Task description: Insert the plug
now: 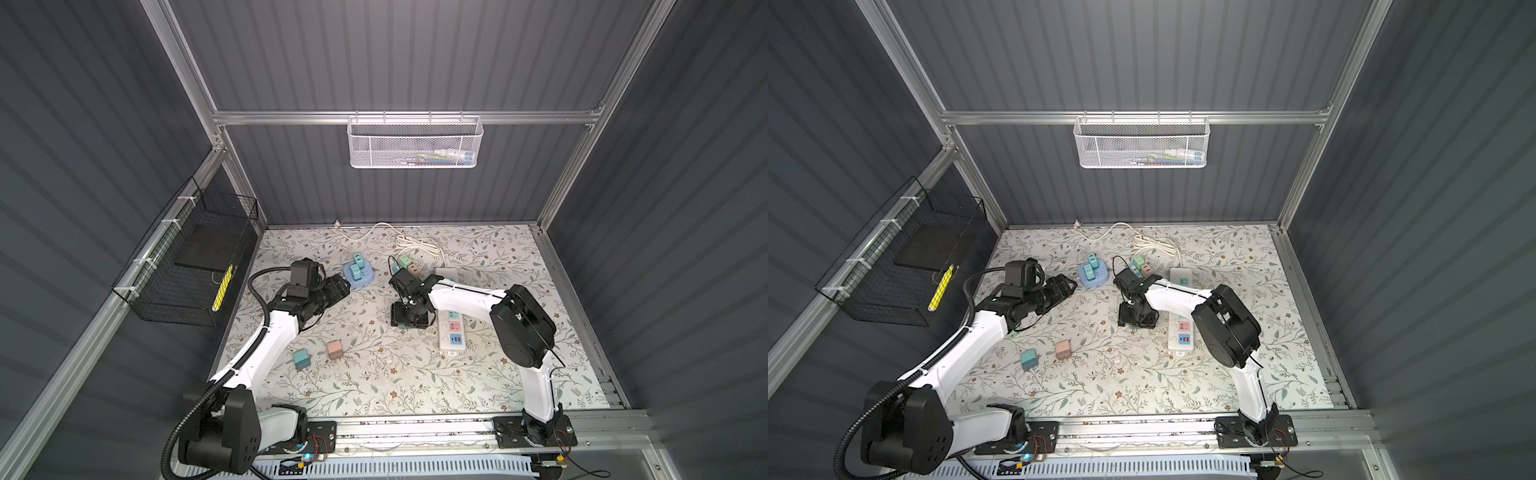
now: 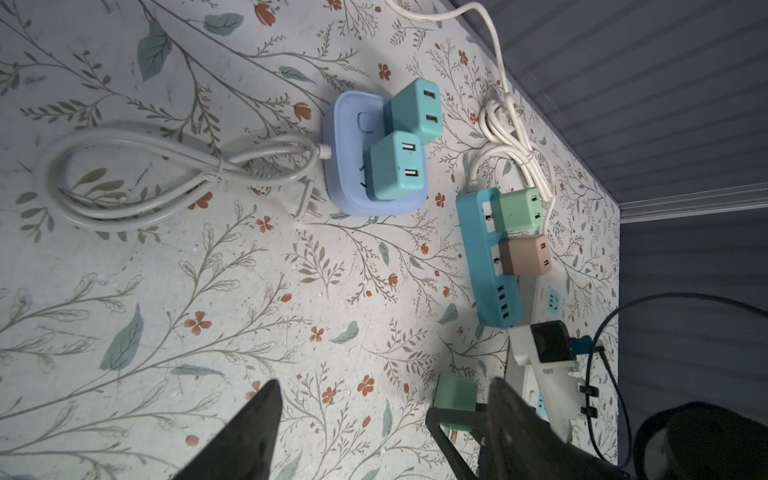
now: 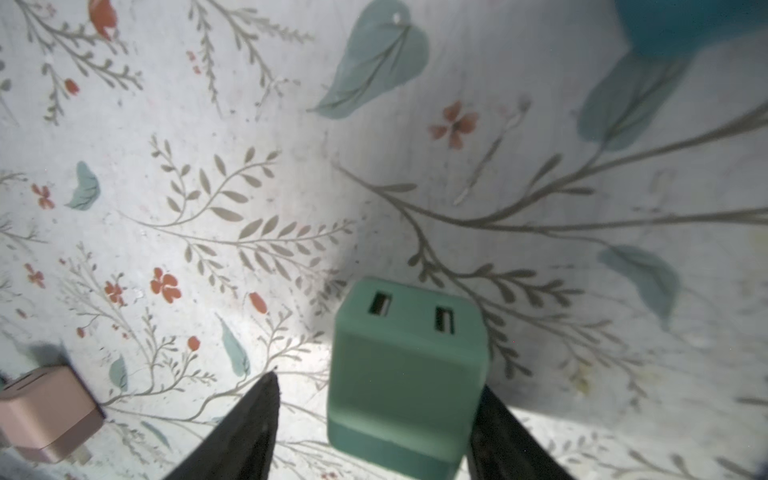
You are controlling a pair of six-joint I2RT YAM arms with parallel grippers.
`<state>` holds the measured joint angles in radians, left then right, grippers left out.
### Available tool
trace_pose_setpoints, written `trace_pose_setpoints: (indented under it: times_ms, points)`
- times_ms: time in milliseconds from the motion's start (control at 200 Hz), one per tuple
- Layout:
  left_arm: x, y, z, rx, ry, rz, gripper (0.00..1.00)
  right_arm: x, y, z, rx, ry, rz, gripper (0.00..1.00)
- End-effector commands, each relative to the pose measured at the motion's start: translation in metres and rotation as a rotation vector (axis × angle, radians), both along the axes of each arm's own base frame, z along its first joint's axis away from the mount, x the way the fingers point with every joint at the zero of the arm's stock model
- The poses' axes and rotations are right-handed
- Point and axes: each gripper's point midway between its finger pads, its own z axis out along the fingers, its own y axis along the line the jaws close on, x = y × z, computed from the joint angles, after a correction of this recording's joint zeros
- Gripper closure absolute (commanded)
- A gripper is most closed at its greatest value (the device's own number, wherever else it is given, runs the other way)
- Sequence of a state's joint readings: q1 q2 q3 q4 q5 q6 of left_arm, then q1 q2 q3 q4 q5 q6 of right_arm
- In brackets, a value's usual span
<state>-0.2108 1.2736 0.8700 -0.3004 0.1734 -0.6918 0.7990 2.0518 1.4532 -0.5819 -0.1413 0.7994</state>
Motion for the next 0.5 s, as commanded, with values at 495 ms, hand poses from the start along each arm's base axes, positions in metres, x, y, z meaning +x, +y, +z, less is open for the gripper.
trace_pose_setpoints:
  times_ms: [495]
  points:
    - [-0.015,-0.098,-0.007,0.196,0.021,-0.454,0.28,0.016,-0.073,0.113,0.117,-0.325,-0.039,0.24]
